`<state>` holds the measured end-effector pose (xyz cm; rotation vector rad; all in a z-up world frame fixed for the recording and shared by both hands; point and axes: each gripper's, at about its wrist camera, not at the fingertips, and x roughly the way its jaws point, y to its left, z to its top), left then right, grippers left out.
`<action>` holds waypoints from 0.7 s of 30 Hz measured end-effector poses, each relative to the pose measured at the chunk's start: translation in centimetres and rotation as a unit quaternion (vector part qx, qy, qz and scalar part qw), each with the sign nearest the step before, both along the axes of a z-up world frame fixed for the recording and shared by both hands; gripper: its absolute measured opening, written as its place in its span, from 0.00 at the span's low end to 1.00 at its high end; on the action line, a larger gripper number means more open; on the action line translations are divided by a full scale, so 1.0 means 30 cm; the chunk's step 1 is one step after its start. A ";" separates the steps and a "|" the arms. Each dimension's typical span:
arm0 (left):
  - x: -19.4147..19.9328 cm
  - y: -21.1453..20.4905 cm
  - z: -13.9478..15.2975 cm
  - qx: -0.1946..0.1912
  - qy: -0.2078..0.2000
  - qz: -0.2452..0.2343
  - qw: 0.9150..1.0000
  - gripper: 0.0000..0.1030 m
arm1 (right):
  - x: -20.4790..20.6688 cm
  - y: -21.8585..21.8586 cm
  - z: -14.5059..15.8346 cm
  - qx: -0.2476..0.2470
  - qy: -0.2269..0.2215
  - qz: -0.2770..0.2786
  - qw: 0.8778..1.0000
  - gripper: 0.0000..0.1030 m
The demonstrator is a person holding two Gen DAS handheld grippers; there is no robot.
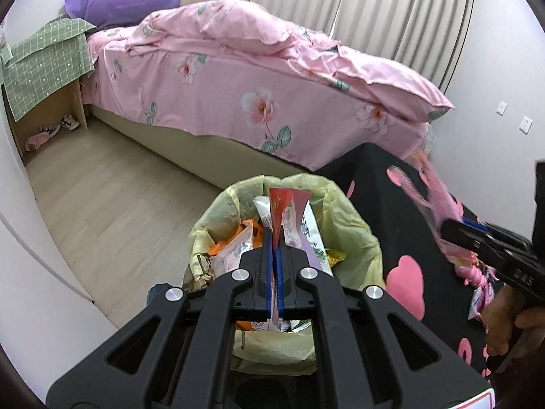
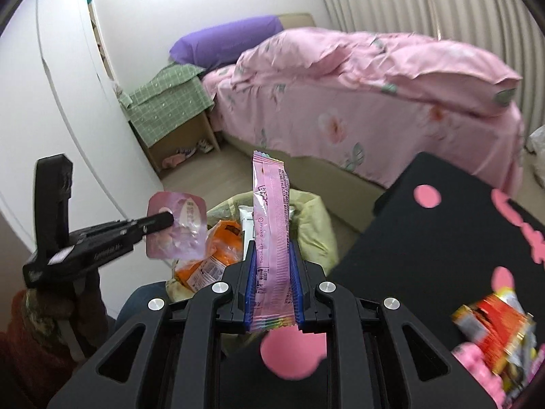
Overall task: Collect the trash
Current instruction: 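Carry the clear wrapper and pink stick wrapper to the trash bag and release both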
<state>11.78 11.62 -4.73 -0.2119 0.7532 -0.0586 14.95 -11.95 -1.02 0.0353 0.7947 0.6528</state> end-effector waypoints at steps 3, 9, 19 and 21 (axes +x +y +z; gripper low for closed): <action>0.019 -0.001 -0.032 -0.005 0.011 -0.003 1.000 0.02 | 0.050 0.070 -0.041 -0.013 0.011 0.014 1.000 0.17; 0.036 0.003 -0.068 -0.011 0.021 -0.009 1.000 0.02 | 0.104 0.130 -0.114 -0.034 0.027 0.019 0.999 0.17; 0.070 0.052 -0.093 -0.080 0.010 -0.025 0.996 0.02 | 0.139 0.153 -0.169 -0.045 0.029 0.016 0.998 0.17; 0.080 0.056 -0.092 -0.091 0.011 -0.030 0.995 0.06 | 0.141 0.154 -0.172 -0.036 0.035 0.019 0.999 0.19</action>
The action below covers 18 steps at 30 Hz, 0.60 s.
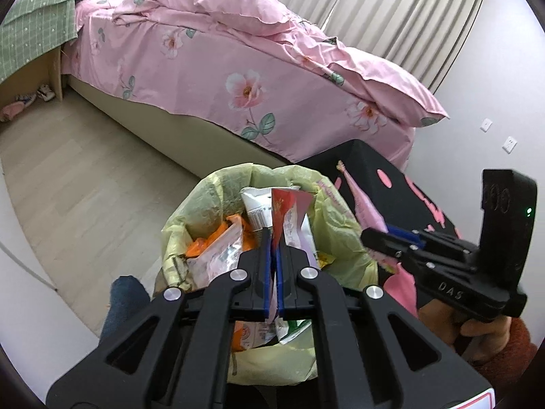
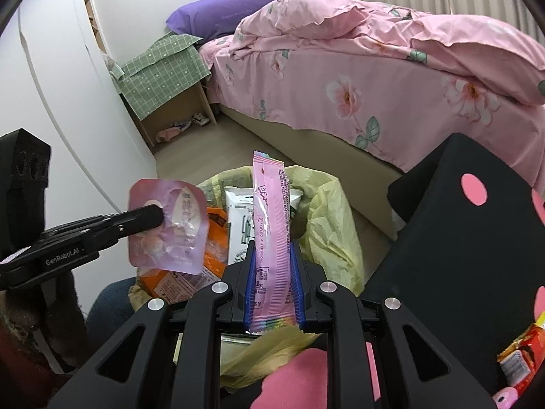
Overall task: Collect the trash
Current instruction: 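Carry the clear wrapper and pink stick wrapper to the trash bag and release both, then move both open tools back over the snacks on the table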
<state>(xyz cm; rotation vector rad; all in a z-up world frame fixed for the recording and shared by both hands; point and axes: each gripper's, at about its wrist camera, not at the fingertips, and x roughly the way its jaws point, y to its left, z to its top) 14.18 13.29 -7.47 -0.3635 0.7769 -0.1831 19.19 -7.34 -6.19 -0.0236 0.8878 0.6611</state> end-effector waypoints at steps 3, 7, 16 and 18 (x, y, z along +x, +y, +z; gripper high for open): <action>0.000 0.019 0.013 -0.012 0.003 0.011 1.000 0.27 | 0.000 0.002 -0.002 -0.001 0.006 0.005 1.000 0.36; -0.030 0.038 0.061 -0.012 -0.013 0.039 0.999 0.35 | -0.021 -0.034 0.027 0.011 0.002 0.003 1.000 0.43; -0.096 -0.081 0.170 0.009 -0.049 0.023 0.998 0.41 | -0.171 -0.319 0.162 -0.008 -0.049 -0.063 0.997 0.47; -0.101 -0.147 0.177 0.011 -0.050 -0.002 0.999 0.41 | -0.216 -0.402 0.178 -0.015 -0.060 -0.084 0.994 0.47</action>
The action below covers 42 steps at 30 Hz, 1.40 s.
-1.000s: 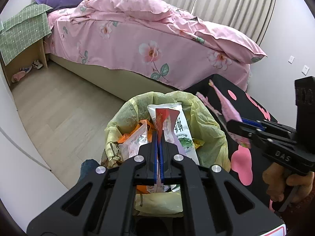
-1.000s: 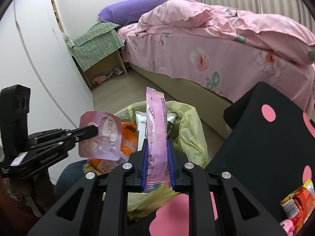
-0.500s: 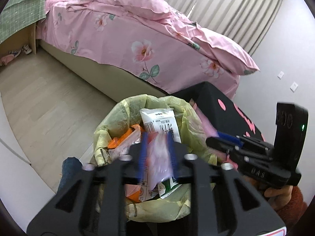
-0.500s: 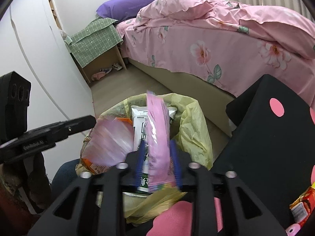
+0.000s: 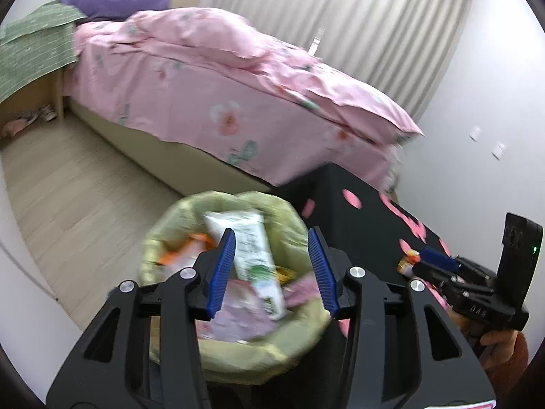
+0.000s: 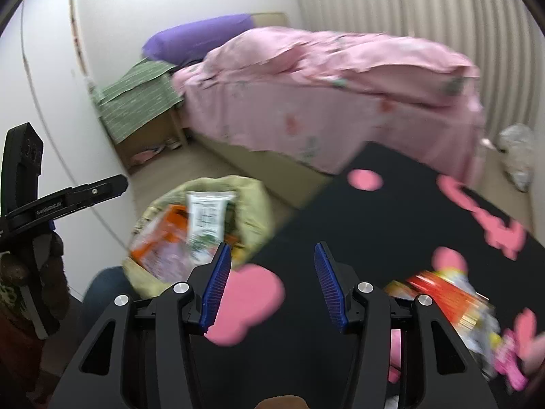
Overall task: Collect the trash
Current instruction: 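Move both open tools back over the snacks on the table, then grasp the yellow chip bag with the right tool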
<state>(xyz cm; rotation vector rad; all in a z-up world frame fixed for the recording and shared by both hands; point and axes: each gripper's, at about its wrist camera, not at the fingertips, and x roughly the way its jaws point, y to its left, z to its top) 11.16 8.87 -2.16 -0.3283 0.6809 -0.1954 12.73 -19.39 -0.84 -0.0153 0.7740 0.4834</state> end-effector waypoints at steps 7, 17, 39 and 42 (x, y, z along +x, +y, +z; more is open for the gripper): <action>-0.017 -0.281 -0.016 0.003 -0.001 -0.110 0.994 0.43 | -0.193 -0.322 0.047 -0.035 -0.058 -0.086 0.994 0.58; -0.049 -0.673 -0.073 0.011 0.016 -0.255 0.967 0.48 | -0.355 -0.638 -0.037 -0.079 -0.027 -0.171 0.982 0.60; -0.036 -0.826 -0.234 0.083 0.115 -0.260 0.955 0.18 | -0.436 -0.588 -0.280 0.013 0.082 -0.096 0.992 0.60; -0.026 -0.748 -0.215 0.093 0.105 -0.220 0.965 0.18 | -0.459 -0.515 -0.270 0.019 0.088 -0.062 0.994 0.60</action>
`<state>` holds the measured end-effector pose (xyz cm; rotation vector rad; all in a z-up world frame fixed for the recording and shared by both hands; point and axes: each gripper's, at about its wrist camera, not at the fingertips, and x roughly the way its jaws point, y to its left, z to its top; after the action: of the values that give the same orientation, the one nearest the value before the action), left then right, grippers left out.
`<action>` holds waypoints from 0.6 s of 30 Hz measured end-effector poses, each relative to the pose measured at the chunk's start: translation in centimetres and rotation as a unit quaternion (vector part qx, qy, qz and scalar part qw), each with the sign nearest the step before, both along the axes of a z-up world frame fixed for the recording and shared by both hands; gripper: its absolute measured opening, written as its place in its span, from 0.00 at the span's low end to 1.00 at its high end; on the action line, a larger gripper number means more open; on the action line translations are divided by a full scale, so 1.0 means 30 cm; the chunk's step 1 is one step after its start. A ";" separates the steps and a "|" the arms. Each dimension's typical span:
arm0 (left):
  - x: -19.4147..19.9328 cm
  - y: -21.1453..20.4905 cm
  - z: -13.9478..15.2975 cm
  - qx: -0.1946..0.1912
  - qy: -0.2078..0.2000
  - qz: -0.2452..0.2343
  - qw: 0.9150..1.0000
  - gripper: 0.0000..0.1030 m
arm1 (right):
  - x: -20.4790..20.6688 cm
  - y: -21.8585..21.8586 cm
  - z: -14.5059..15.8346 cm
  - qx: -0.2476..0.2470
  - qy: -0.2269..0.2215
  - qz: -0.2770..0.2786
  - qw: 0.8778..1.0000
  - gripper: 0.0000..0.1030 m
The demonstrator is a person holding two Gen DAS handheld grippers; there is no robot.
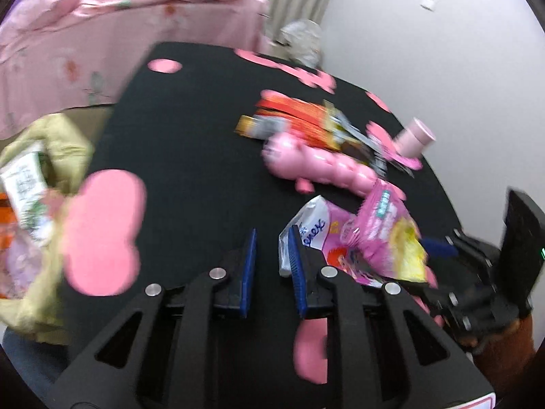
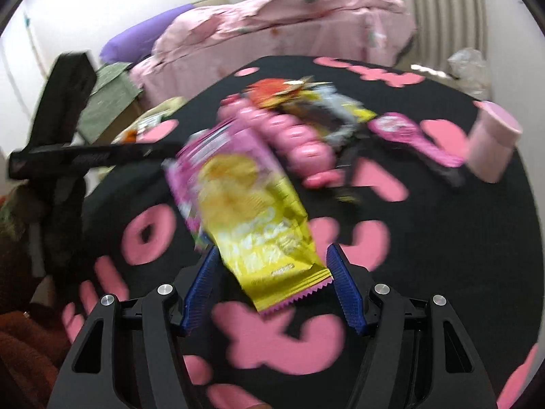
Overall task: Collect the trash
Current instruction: 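Grasp the yellow chip bag with the right tool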
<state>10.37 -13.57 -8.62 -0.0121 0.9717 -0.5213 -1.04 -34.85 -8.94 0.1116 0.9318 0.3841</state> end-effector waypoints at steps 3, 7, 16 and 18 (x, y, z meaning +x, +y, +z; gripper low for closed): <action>0.015 0.063 0.013 0.009 -0.013 0.034 0.999 0.18 | -0.023 0.081 0.009 -0.031 -0.004 0.026 0.999 0.60; 0.026 0.141 0.027 -0.008 -0.011 0.058 0.998 0.18 | -0.055 0.144 0.008 -0.084 -0.014 0.017 0.996 0.60; -0.056 0.160 0.053 -0.068 -0.005 0.002 0.998 0.35 | -0.092 0.072 0.135 -0.036 -0.063 0.017 0.997 0.60; -0.063 0.143 0.044 -0.078 0.006 -0.002 0.997 0.36 | -0.061 0.047 0.153 -0.023 -0.075 -0.009 0.997 0.60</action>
<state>8.47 -9.27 -7.30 -0.1534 0.9403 -0.6010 -2.86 -33.45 -4.35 0.0487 0.7909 0.3499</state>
